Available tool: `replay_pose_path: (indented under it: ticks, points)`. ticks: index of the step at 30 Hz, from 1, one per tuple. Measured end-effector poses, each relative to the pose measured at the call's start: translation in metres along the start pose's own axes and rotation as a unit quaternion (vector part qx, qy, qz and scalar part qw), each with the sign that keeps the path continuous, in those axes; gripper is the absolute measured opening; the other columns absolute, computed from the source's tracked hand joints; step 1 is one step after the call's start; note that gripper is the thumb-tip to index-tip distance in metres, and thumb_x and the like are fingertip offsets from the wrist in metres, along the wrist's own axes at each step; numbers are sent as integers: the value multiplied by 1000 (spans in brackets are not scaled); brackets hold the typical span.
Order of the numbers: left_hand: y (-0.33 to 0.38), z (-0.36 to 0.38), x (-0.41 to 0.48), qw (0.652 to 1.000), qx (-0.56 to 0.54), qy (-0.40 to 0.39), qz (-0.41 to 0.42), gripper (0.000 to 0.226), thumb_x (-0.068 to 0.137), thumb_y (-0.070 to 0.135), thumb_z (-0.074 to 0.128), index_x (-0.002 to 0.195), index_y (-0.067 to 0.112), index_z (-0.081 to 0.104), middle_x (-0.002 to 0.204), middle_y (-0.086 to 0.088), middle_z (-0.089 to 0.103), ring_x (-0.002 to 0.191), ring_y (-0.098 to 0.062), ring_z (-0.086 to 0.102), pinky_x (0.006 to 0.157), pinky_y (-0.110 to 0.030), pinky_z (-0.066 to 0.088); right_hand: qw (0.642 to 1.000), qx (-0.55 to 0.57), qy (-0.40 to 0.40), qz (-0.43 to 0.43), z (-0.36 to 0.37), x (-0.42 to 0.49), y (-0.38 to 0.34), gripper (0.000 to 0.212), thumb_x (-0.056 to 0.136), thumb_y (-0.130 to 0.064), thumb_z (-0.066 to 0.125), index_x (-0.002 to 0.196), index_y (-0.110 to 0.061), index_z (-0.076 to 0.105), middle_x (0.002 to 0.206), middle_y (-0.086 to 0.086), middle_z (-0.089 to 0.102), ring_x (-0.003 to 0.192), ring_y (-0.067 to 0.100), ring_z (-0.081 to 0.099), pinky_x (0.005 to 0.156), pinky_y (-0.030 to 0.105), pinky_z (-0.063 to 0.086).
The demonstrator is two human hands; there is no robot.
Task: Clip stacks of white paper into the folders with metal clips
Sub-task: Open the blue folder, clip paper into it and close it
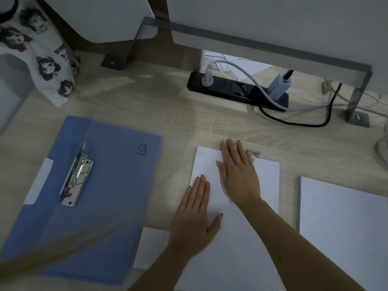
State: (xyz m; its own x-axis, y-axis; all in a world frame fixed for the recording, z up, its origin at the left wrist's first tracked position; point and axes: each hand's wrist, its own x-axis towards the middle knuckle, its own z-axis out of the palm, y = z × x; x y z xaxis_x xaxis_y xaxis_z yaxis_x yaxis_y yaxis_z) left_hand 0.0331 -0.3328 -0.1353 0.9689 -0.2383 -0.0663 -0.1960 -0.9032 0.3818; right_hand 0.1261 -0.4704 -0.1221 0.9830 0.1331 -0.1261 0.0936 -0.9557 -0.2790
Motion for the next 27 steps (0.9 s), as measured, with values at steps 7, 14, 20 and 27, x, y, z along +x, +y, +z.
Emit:
replay_pose_path:
  ticks: [7, 14, 20, 27]
  points:
    - [0, -2, 1, 1000, -12, -19, -5, 72, 87, 55, 44, 141, 7, 37, 150, -6, 36, 141, -18, 28, 119, -30, 11, 997, 35, 50, 48, 6, 0, -2, 54, 95, -41, 13, 146, -24, 21, 156, 7, 17, 143, 17, -1, 117, 33, 1]
    - [-3, 1, 0, 1000, -9, -11, 7, 72, 90, 55, 40, 143, 6, 33, 152, -7, 31, 144, -18, 22, 119, -29, 10, 996, 71, 31, 46, -3, -6, 2, 58, 93, -47, 19, 147, -25, 18, 157, 11, 14, 145, 23, 0, 117, 35, 0]
    - [-3, 4, -2, 999, 21, -20, 16, 68, 95, 50, 25, 146, 6, 18, 156, -9, 18, 146, -18, 9, 117, -32, 10, 985, 126, 48, 105, -30, -67, 42, 54, 93, -18, 46, 144, -19, 28, 155, 14, 19, 143, 31, 15, 116, 44, 17]
    - [72, 5, -10, 994, 49, -9, 94, 55, 97, 35, 24, 142, 3, 26, 152, -11, 29, 142, -20, 18, 113, -39, 15, 942, 159, 76, 286, -61, -164, 136, 51, 88, -5, 55, 137, -6, 41, 145, 22, 36, 131, 40, 34, 107, 46, 30]
